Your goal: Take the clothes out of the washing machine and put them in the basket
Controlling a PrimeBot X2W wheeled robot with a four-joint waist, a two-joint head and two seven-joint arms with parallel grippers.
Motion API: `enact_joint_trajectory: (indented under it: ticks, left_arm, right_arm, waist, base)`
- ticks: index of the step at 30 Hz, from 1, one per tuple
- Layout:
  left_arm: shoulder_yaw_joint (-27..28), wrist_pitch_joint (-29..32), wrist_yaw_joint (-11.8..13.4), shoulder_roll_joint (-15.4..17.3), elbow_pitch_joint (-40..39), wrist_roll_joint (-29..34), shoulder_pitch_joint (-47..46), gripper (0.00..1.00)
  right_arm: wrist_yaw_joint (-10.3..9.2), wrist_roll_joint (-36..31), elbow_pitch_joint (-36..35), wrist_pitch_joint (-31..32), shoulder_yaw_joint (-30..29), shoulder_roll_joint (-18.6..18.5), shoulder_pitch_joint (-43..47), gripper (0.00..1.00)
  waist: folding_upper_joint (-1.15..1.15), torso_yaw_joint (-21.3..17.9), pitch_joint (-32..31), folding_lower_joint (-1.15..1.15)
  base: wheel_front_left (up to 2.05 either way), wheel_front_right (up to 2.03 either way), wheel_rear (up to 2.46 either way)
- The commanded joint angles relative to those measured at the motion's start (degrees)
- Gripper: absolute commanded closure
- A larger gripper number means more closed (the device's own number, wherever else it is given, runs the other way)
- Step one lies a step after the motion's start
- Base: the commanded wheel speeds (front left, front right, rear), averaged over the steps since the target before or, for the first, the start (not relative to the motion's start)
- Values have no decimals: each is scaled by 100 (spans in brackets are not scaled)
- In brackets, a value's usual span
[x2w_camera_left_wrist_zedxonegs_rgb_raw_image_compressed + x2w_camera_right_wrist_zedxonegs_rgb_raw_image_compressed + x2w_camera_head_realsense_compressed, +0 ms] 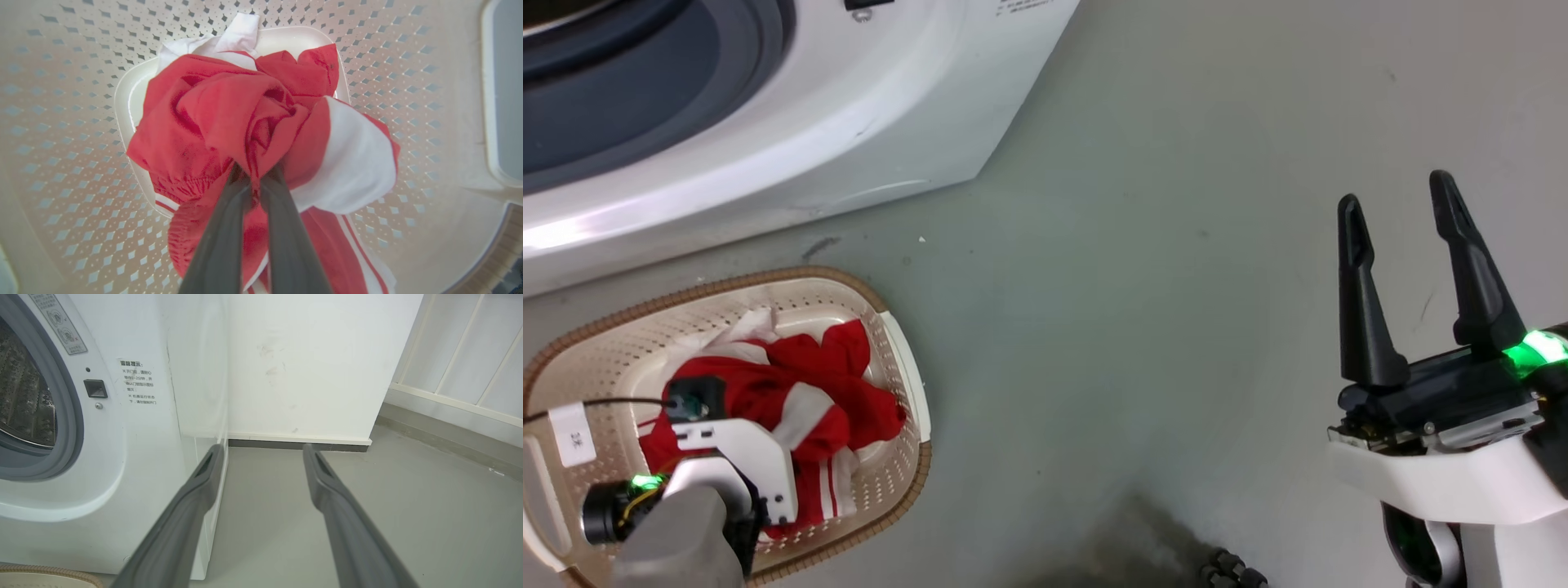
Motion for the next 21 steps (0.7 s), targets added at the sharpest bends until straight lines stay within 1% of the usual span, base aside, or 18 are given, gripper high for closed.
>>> enact_joint_trajectory:
  ticks: [1, 8, 9, 11, 15, 21]
  left_arm:
    - [-32, 28, 42, 50, 14, 42, -136, 100]
    - [-135, 41, 130, 121, 44, 128, -393, 100]
    - [-143, 53, 132, 113, 48, 131, -410, 93]
    - [-194, 26, 157, 97, 51, 170, -430, 0]
    - [-258, -100, 169, 47, 60, 205, -292, 0]
    - [-340, -487, 128, -45, 61, 245, -42, 0]
  right_arm:
    - [-2, 45, -32, -13, -18, 3, -119, 0]
    - [-2, 103, -100, -13, -87, 3, -201, 0]
    - [-2, 110, -97, -13, -89, 3, -202, 0]
    - [-2, 109, -79, -13, -102, 3, -199, 0]
    - [-2, 80, 2, -13, -63, 3, -134, 0]
    - [-2, -20, 134, -13, -29, 2, 15, 0]
  waist:
    - [0, -15, 158, -1]
    - [0, -43, 377, -1]
    - [0, -44, 386, -1]
    - [0, -33, 376, -1]
    - [0, 5, 209, -1]
    - [0, 88, -257, -1]
  base:
    - [0, 0, 0]
    - [0, 0, 0]
    - [0, 0, 0]
    - [0, 0, 0]
    - [0, 0, 0]
    - [0, 0, 0]
